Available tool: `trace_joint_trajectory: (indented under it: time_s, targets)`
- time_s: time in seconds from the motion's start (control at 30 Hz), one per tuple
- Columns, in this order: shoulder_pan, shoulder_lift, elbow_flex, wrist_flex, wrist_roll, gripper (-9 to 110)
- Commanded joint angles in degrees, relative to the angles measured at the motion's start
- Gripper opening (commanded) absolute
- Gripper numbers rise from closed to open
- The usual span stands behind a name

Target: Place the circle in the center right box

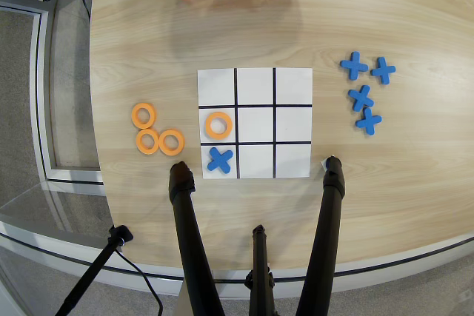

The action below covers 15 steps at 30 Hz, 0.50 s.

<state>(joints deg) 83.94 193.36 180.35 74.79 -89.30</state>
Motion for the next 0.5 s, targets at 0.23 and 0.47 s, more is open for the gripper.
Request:
trace_joint_trajectory:
  time_s: [0.23, 0.47]
  targets:
    - [10.6, 1.1, 3.2, -0.3, 0.2, 0]
    - [10.6, 1.1, 3.2, -0.3, 0.2, 0]
